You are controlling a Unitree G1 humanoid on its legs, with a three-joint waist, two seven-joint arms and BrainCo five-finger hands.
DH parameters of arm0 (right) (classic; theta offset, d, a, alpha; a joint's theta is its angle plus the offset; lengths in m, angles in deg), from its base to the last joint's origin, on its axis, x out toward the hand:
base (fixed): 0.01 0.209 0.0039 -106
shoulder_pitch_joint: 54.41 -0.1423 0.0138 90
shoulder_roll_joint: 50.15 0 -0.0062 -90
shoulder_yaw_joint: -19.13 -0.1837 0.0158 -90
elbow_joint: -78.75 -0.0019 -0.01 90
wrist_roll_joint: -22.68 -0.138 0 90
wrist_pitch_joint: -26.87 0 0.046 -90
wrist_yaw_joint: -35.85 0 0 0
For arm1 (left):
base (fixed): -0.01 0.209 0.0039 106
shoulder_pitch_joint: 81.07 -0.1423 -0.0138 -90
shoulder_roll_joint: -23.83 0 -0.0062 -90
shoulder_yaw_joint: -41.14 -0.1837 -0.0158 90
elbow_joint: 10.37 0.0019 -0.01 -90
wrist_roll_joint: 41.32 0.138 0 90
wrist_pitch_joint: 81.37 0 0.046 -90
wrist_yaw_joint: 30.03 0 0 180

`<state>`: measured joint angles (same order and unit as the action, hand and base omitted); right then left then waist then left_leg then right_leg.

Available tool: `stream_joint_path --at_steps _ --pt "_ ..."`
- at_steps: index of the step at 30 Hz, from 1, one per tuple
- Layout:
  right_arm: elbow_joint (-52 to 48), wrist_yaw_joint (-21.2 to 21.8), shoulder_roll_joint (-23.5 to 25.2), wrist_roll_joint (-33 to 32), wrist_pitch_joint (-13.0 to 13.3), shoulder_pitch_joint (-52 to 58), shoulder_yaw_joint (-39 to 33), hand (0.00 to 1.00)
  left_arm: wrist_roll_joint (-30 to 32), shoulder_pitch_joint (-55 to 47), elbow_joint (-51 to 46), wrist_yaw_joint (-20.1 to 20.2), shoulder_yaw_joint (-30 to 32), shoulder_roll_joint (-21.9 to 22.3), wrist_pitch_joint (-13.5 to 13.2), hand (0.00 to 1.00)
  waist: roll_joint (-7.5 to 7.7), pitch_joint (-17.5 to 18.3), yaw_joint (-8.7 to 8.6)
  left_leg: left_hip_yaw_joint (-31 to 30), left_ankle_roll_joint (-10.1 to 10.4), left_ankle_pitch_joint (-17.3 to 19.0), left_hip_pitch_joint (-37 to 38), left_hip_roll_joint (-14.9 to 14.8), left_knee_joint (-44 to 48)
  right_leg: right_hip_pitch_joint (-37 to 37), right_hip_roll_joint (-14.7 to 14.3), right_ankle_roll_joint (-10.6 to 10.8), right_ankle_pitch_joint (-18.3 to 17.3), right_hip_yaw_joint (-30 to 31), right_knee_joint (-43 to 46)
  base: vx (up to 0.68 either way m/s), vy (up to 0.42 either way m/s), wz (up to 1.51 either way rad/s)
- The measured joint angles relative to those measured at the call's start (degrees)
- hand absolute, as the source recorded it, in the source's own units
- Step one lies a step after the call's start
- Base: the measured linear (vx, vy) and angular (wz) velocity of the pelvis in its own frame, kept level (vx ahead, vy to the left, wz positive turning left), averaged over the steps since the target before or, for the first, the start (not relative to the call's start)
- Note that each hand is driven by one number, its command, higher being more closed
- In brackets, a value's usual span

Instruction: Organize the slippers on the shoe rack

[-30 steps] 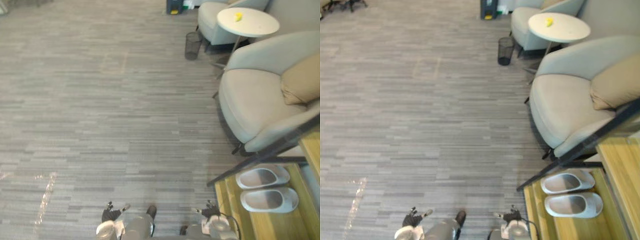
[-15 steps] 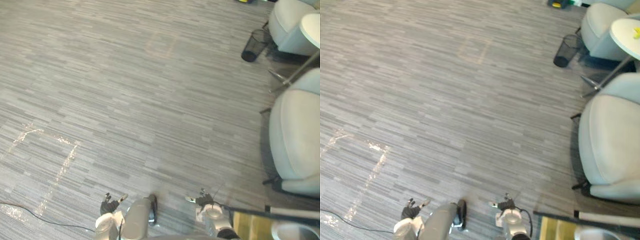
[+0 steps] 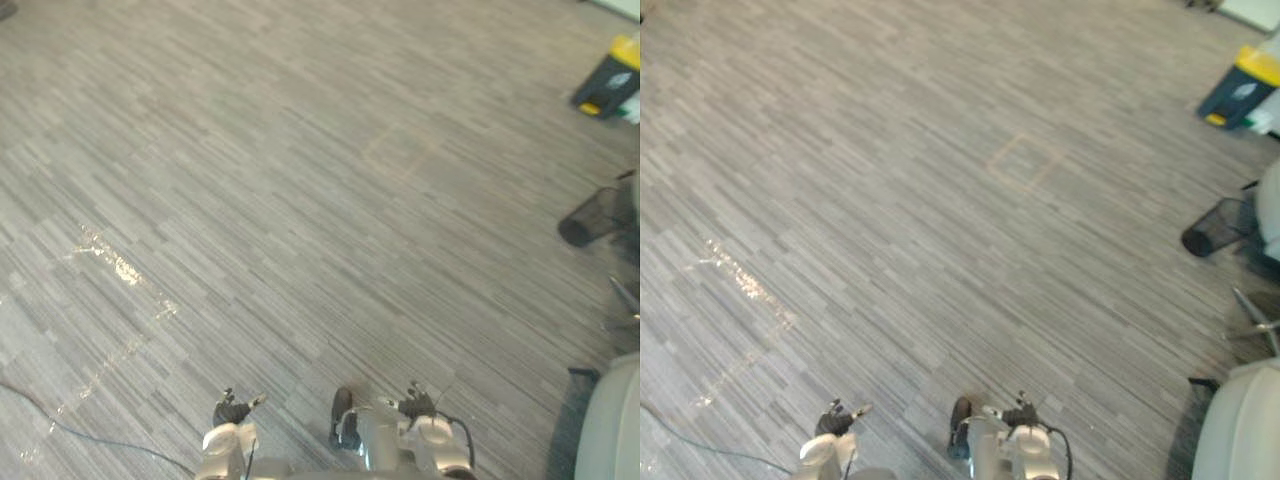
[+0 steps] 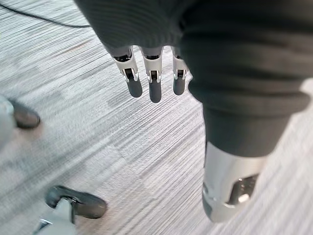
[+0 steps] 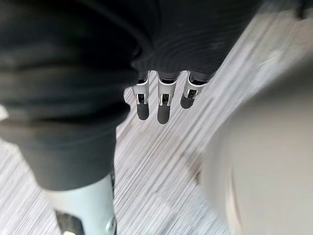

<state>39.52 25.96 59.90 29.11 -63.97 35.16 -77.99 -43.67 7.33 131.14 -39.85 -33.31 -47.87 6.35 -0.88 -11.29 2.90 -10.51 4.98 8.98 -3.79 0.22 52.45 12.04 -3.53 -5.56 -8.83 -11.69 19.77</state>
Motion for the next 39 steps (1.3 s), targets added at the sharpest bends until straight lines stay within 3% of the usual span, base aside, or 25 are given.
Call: stream_joint_path --at_steps 1,2,3,5,6,8,9,11,12,14,15,16,18,20,23,25,27,29,30,31,32,34,36,37,39 --pt "0.16 -0.03 0.05 -0.21 -0.28 0.08 0.97 0.00 0.00 -0.54 -0.87 -0.01 0.32 0.20 0.04 0.00 -0.68 -0.08 0.63 2.35 -1.16 0.42 -4.12 -2.07 8.54 -3.22 -1.31 -0.73 -1.10 0.65 -1.21 0.61 -0.042 -0.27" --pt "0.39 -0.04 0.08 -0.32 -0.62 -0.03 1.46 0.00 0.00 -0.18 -1.91 0.06 0.25 0.10 0.05 0.00 -0.49 -0.53 1.04 4.37 -2.77 3.28 -8.20 -3.70 13.50 -6.64 -1.69 -1.16 -2.19 0.96 -2.44 0.68 -0.029 -0.16" --pt "0.38 -0.22 0.11 -0.41 -0.70 -0.06 1.55 0.00 -0.03 -0.25 -3.21 0.10 0.29 0.24 0.00 0.00 0.10 -0.72 1.42 5.78 -2.91 5.68 -11.62 -4.27 14.36 -9.77 -1.36 -1.09 -2.86 1.69 -3.98 0.62 -0.028 -0.15" --pt "0.29 -1.14 0.10 -1.26 -0.66 -0.11 1.19 0.00 -0.07 -0.59 -5.26 0.06 0.33 0.19 -0.16 0.00 0.93 -0.46 2.65 8.65 -2.67 9.03 -17.24 -4.75 8.94 -14.84 -0.05 0.23 -4.01 3.65 -7.84 0.54 0.031 -0.30" --pt "0.23 -1.67 0.08 -2.05 -0.66 -0.23 1.13 0.00 -0.11 -0.88 -6.15 0.05 0.35 0.33 -0.41 0.00 1.36 -0.77 3.21 9.81 -2.12 9.24 -20.17 -4.46 -0.18 -17.79 1.04 1.28 -5.26 4.69 -9.85 0.49 0.116 -0.26" --pt "0.30 -1.99 0.09 -2.06 -0.70 -0.25 1.24 0.00 -0.17 -1.44 -6.88 0.04 0.44 0.60 -0.91 0.00 1.11 -0.82 3.64 9.90 -1.74 7.52 -22.58 -3.87 -12.32 -20.71 2.58 2.83 -7.15 5.53 -11.27 0.46 0.161 -0.21" --pt "0.32 -1.99 0.08 -2.05 -0.73 -0.32 1.35 0.00 -0.25 -1.69 -7.11 0.00 1.02 0.78 -1.09 0.00 1.24 -0.78 4.22 9.74 -1.16 4.71 -23.70 -3.49 -19.61 -22.60 3.79 4.19 -9.06 6.54 -11.46 0.54 0.245 -0.37" --pt "1.18 -1.92 0.06 -1.97 -0.75 -0.39 1.32 0.00 -1.85 -3.27 -7.63 -0.07 1.65 0.61 -1.44 0.00 2.46 0.24 5.91 11.19 -2.34 -2.97 -23.87 -2.48 -20.70 -24.75 6.51 6.36 -12.39 8.78 -11.89 0.62 0.322 -0.56" --pt "2.20 -1.80 0.08 -1.80 -0.83 -0.63 1.16 0.00 -2.29 -3.24 -7.70 -0.07 1.98 -0.28 -1.70 0.00 4.51 1.32 6.80 13.79 -4.06 0.07 -24.07 -1.27 -18.24 -24.73 8.82 7.03 -12.97 10.51 -10.39 0.62 0.292 -0.63" --pt "1.46 -1.85 0.11 -1.53 -0.65 -1.51 0.82 0.00 -2.43 -3.06 -7.04 -0.09 3.60 -0.04 -1.81 0.00 5.09 1.56 6.91 15.78 -6.48 3.41 -22.68 -1.19 -15.55 -20.96 10.12 9.03 -11.58 13.79 0.48 0.66 0.298 -0.49" --pt "1.48 -1.69 0.06 -1.02 -0.69 -1.48 0.69 0.00 -2.48 -2.26 -5.43 -0.05 3.45 -0.34 -1.73 0.00 5.34 1.16 6.67 16.81 -8.10 5.54 -18.80 -0.60 -15.21 -16.76 10.64 11.48 -8.32 16.61 14.41 0.61 0.327 -0.29" --pt "1.50 -1.63 0.05 -0.48 -0.70 -1.32 0.48 0.00 -2.44 -1.75 -4.60 -0.05 3.20 -0.47 -1.55 0.00 5.32 0.81 6.50 17.02 -8.51 6.61 -16.09 -0.24 -15.46 -14.51 10.51 12.44 -7.47 17.61 22.10 0.56 0.298 -0.37" --pt "1.72 -1.29 0.05 -0.05 -0.59 -0.66 0.63 0.00 -2.38 -1.34 -3.46 -0.12 2.86 -0.34 -1.02 0.00 4.31 0.08 6.17 16.63 -8.53 8.30 -5.75 0.35 -19.39 -7.87 9.32 12.21 -7.24 16.41 38.87 0.53 0.272 -0.30" --pt "1.27 -1.32 0.06 0.20 -0.39 0.37 0.64 0.00 -2.37 -0.59 -3.60 -0.14 1.65 -0.06 -1.04 0.00 3.80 0.24 4.65 15.83 -9.06 9.09 0.67 0.40 -25.14 -1.38 8.21 11.70 -7.64 11.15 40.55 0.44 0.161 0.18" --pt "0.13 -1.26 0.05 0.21 -0.43 1.15 0.31 0.00 -2.38 0.95 -3.16 -0.12 0.83 0.42 -0.85 0.00 4.25 -0.01 3.60 15.60 -8.47 12.70 6.41 0.23 -28.46 6.49 7.05 9.85 -7.50 2.11 27.97 0.38 0.075 0.03" --pt "-0.55 -1.27 -0.04 0.14 -0.33 1.43 -0.02 0.00 -2.39 1.04 -2.11 -0.09 0.79 0.39 -0.67 0.00 4.50 0.11 3.23 16.40 -7.94 14.50 9.02 0.48 -29.99 8.14 5.29 8.88 -4.21 -1.03 14.15 0.38 0.071 -0.17" --pt "-0.39 -1.21 0.00 0.22 -0.35 1.28 -1.66 0.00 -2.35 1.00 -1.44 -0.05 0.81 0.54 -0.65 0.00 4.50 0.16 2.87 15.77 -6.84 15.30 13.87 1.31 -33.88 8.23 3.46 6.35 1.21 -2.10 0.66 0.50 0.016 0.20" --pt "-0.41 -1.26 0.03 0.23 -0.39 1.21 -1.84 0.00 -2.19 0.52 -0.86 -0.07 0.63 0.39 -0.69 0.00 3.19 1.85 0.98 11.52 -4.72 16.44 17.32 -0.16 -36.28 7.91 2.13 1.15 6.27 -3.76 0.00 0.67 -0.073 0.90" --pt "-0.02 -1.18 0.03 0.25 -0.54 1.66 -1.85 0.00 -2.04 0.56 -0.18 -0.04 0.24 0.06 -0.72 0.00 2.65 3.03 -0.10 8.07 -4.55 16.53 16.67 -1.04 -33.87 7.66 1.33 -1.67 7.95 -5.15 0.49 0.67 -0.147 0.88" --pt "0.09 -1.03 0.07 0.26 -0.68 1.17 -1.50 0.00 -1.31 0.45 -0.09 -0.09 0.41 0.23 -0.54 0.00 1.47 3.67 0.13 5.78 -3.88 16.15 14.88 -2.58 -28.28 5.91 0.10 -2.51 6.42 -6.25 0.81 0.69 -0.145 0.42" --pt "0.00 -0.66 0.04 0.26 -0.62 0.91 -1.03 0.00 -1.00 0.46 -0.10 -0.06 0.94 0.37 -0.36 0.00 0.98 3.64 0.23 5.03 -1.46 14.41 12.12 -2.54 -20.79 4.76 -0.83 -3.04 4.84 -6.16 0.84 0.80 -0.195 -0.21" --pt "0.17 -0.30 0.04 0.12 -1.03 0.26 0.27 0.00 -0.63 -0.64 -0.21 -0.06 2.67 1.02 0.18 0.00 -1.00 3.20 0.98 5.76 -0.65 1.21 2.71 -2.81 1.94 -1.27 -3.89 -3.53 2.17 -2.12 -2.28 0.66 -0.094 -0.77" --pt "1.87 -0.16 0.06 -0.14 -1.43 0.11 1.60 0.00 -0.34 -1.50 -0.32 -0.09 2.74 0.90 0.24 0.00 -0.89 2.43 1.77 7.31 -3.01 5.63 -4.67 -3.24 13.48 -8.48 -5.34 -4.34 0.50 2.28 -5.13 0.70 0.029 -1.12" --pt "2.51 -0.26 0.07 -0.20 -1.95 0.06 1.65 0.00 -0.13 -1.88 -2.08 -0.07 2.59 0.70 0.17 0.00 0.01 2.00 3.45 8.41 -4.07 8.67 -9.52 -2.82 12.09 -13.70 -5.16 -4.51 -0.45 6.91 -7.54 0.59 0.026 -1.14" --pt "2.37 -0.35 0.09 -0.22 -1.88 -0.38 1.65 0.00 -0.11 -2.66 -3.22 -0.02 2.60 0.77 0.03 0.00 0.60 2.10 4.01 8.51 -3.94 10.11 -12.80 -2.67 6.62 -16.66 -4.47 -3.50 -1.51 9.92 -9.23 0.55 0.087 -1.09"
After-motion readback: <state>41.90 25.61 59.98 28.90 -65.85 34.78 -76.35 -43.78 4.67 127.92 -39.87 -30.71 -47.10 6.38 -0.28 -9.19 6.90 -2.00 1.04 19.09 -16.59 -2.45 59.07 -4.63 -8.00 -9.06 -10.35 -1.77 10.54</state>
